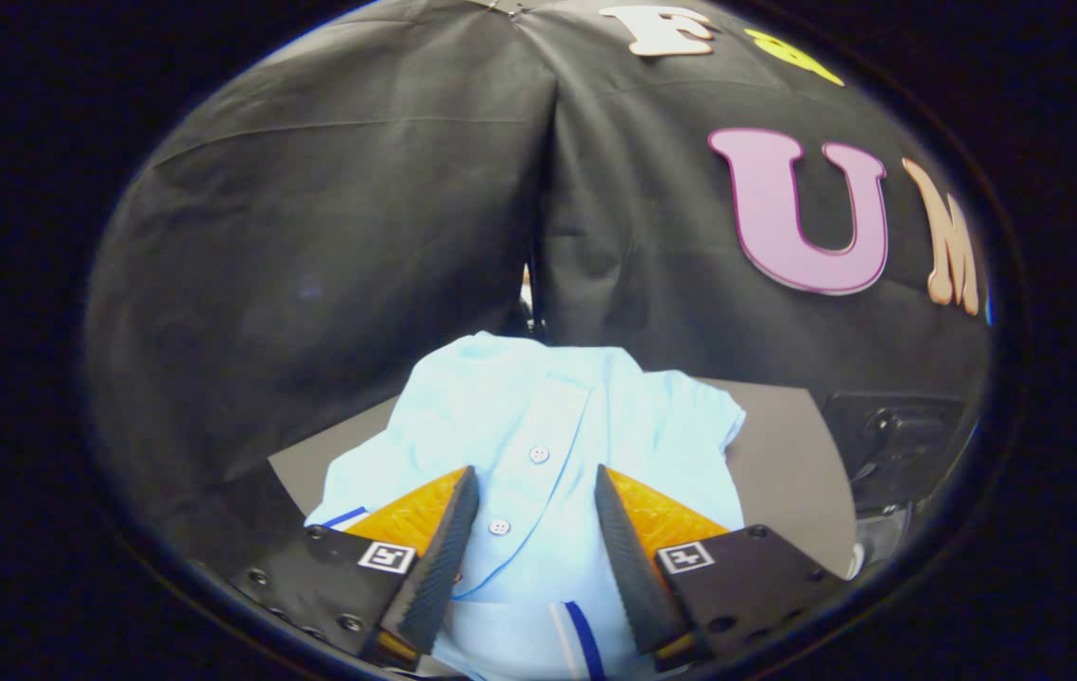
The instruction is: Put the clothes into the washing machine and then close the washing machine lid.
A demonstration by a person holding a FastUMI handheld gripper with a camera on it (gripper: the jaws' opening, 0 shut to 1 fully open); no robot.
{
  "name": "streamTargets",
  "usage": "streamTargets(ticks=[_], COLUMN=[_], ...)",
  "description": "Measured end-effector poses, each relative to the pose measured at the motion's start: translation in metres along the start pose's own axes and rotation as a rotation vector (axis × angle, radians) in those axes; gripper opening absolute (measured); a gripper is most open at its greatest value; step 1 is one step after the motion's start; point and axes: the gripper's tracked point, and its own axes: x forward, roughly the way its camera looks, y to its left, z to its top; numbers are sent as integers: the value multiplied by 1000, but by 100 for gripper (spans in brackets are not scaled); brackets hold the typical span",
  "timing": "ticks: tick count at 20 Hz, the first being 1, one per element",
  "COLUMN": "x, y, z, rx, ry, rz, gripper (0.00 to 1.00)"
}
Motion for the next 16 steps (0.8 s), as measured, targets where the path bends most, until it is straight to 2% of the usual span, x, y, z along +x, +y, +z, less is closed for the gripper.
streamTargets(ticks=[4, 6, 10, 13, 16], x=[-5, -7, -27, -46, -72], y=[-3, -10, -63, -119, -187], z=[0, 6, 20, 27, 28], rx=[69, 83, 73, 59, 11], ry=[-7, -25, -76, -105, -131], rz=[38, 29, -78, -194, -363], gripper=[18, 18, 18, 18, 18])
